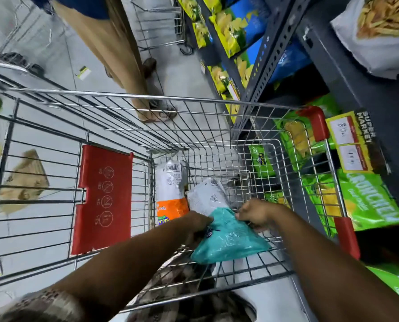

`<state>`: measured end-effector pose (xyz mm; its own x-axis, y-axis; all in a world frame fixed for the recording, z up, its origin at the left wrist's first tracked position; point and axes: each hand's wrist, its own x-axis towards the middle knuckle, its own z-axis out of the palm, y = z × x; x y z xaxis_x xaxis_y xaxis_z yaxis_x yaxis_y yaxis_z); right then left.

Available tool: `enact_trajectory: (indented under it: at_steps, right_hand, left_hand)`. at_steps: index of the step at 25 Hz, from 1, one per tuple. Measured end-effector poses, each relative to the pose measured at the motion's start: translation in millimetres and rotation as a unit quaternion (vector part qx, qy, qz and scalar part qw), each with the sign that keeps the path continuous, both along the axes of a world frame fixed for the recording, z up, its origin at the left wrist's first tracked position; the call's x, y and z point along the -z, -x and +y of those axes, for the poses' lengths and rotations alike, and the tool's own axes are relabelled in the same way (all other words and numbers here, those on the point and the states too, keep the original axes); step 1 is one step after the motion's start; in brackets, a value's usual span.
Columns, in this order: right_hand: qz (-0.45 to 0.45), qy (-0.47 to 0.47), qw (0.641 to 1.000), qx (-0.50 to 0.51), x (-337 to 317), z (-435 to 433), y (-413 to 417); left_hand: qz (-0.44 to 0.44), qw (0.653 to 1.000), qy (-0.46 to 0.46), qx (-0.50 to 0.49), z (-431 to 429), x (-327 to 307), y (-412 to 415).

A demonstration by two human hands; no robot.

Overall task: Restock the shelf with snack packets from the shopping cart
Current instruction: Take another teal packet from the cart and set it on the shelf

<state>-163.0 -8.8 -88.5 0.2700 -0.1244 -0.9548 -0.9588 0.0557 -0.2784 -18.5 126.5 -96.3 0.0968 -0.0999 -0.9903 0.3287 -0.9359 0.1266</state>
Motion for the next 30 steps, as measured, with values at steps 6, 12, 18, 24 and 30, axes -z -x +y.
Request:
enact_trajectory:
  at_steps: [6, 12, 18, 24, 30]
  right_hand:
    - [-0.003, 0.003, 1.000, 0.015, 0, 4, -4]
    - [-0.109, 0.008, 0.987, 0.120, -49, -9, -11]
    - [-0.248, -0.104, 0.859, 0.436, -135, 8, 28]
    - [-0.350, -0.121, 0.734, 0.569, -213, 37, 102]
    - [-0.384, -0.030, 0.626, 0.678, -297, 84, 210]
  left_hand:
    - [-0.059, 0.992, -0.004, -0.114, 9, 1, 5]
    - [-0.093, 0.988, 0.113, -0.056, -2, -35, -35]
    - [-0.023, 0.926, 0.377, 0.009, -24, -124, -40]
    - [0.005, 0.916, 0.397, 0.053, -49, -217, 0]
    - [0.214, 0.858, 0.441, 0.154, -91, -294, 126]
